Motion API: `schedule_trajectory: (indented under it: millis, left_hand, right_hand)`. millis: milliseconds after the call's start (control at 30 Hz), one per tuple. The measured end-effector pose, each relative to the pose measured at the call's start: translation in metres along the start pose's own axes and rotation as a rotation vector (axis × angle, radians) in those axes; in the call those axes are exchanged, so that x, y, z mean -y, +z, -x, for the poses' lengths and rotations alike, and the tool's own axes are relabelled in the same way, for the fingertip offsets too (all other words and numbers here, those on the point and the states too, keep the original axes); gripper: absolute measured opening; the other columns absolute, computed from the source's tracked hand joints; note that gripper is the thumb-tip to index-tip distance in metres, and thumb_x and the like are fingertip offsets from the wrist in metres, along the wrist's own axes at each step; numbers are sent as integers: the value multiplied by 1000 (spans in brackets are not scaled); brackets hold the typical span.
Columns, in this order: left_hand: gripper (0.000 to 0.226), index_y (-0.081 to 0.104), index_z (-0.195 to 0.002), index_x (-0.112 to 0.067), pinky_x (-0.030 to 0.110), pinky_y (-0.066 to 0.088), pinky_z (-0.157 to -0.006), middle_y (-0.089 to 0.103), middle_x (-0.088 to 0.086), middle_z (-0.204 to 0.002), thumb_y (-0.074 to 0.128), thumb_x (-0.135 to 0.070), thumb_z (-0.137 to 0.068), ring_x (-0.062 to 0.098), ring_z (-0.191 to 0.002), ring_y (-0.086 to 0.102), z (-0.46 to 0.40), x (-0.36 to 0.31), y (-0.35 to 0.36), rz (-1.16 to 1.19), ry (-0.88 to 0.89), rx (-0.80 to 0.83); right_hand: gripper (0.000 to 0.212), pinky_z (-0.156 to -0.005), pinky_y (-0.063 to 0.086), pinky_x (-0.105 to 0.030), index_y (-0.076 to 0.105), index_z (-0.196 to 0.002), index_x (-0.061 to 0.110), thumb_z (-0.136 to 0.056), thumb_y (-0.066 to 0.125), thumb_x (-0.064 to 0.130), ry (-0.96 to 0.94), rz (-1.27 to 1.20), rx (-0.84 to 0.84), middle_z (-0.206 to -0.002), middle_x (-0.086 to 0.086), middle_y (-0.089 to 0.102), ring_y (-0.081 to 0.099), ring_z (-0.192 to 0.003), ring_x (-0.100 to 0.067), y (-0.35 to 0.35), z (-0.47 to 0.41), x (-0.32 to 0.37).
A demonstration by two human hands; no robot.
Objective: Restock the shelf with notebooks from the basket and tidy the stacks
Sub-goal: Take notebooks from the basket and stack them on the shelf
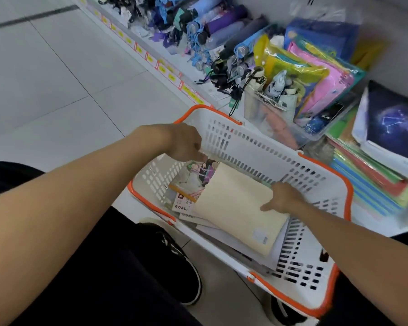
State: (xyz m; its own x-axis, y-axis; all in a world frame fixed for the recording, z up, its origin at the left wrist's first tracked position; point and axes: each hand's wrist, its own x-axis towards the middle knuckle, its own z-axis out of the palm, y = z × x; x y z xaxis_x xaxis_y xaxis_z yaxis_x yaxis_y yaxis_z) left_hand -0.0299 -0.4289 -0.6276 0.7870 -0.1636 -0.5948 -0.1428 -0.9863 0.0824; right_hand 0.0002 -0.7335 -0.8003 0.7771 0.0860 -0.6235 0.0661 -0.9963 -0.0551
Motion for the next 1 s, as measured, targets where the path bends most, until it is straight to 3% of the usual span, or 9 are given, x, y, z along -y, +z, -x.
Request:
schedule_trajectory:
  millis: [133, 300, 367, 467, 533, 633, 767, 900, 1000]
  left_hand:
    - [71, 64, -107, -3, 38, 55, -85, 63, 11, -107, 38, -67, -92, 24, -88, 64, -1, -7, -1, 177, -98, 56]
    - [106, 24, -151, -16, 54, 52, -92, 32, 23, -151, 50, -82, -73, 49, -121, 51, 11, -48, -6, 1295, -151, 291]
    - [79, 46, -130, -9, 52, 54, -88, 53, 21, -126, 55, -70, -80, 42, -105, 62, 13, -60, -14, 1680, -101, 213]
    - [27, 56, -88, -9, 30, 58, -59, 63, 7, -70, 42, -29, -99, 19, -58, 66, 13, -60, -13, 1893, -200, -77]
    - [25, 54, -91, -10, 29, 56, -49, 65, 5, -70, 32, -16, -102, 18, -57, 64, 14, -51, -6, 1837, -322, -241]
    - [24, 51, -89, -14, 33, 52, -44, 62, 5, -80, 32, -10, -102, 19, -64, 62, 15, -38, 1, 1658, -363, -339]
    - [25, 49, -83, -16, 35, 54, -51, 60, 5, -81, 36, -10, -102, 20, -67, 62, 16, -22, 7, 1506, -386, -378]
    - [13, 50, -104, -9, 30, 54, -38, 61, 6, -80, 37, -9, -102, 20, -65, 62, 18, -10, 11, 1501, -419, -422]
    - [14, 49, -106, -10, 31, 53, -40, 61, 5, -80, 36, -9, -102, 20, -65, 62, 16, -5, 10, 1480, -420, -408]
  right_hand:
    - [33, -84, 48, -27, 70, -110, 13, -87, 74, 37, -233, -233, 95, -119, -8, 69, 64, -98, -21, -65, 28, 20]
    - [32, -89, 45, -26, 59, -131, 14, -99, 57, 21, -541, -358, -237, -127, -11, 62, 62, -110, -22, -134, 94, 76]
    - [33, -84, 42, -26, 54, -132, 14, -99, 52, 18, -691, -245, -349, -127, -6, 63, 59, -113, -22, -142, 119, 107]
    - [7, -70, 44, -30, 57, -92, 23, -98, 56, 19, -814, -343, -176, -84, 16, 61, 60, -80, -5, -139, 138, 133]
    - [9, -74, 55, -26, 67, -96, 22, -97, 61, 28, -721, -649, -33, -91, 18, 71, 66, -82, 1, -135, 126, 127]
    - [34, -71, 61, -35, 69, -110, 7, -93, 66, 36, -290, -835, 17, -109, -14, 72, 72, -80, -20, -105, 75, 96]
    - [70, -93, 54, -43, 45, -140, 2, -84, 79, 27, 225, -947, 204, -140, -20, 51, 56, -121, -34, -21, 34, 62]
    - [58, -99, 49, -50, 52, -125, 6, -80, 81, 26, 418, -1206, 260, -117, -15, 55, 55, -107, -29, 14, 14, 56]
    - [42, -96, 46, -50, 55, -114, 14, -81, 78, 26, 454, -1276, 307, -106, -4, 59, 57, -100, -24, 18, 3, 59]
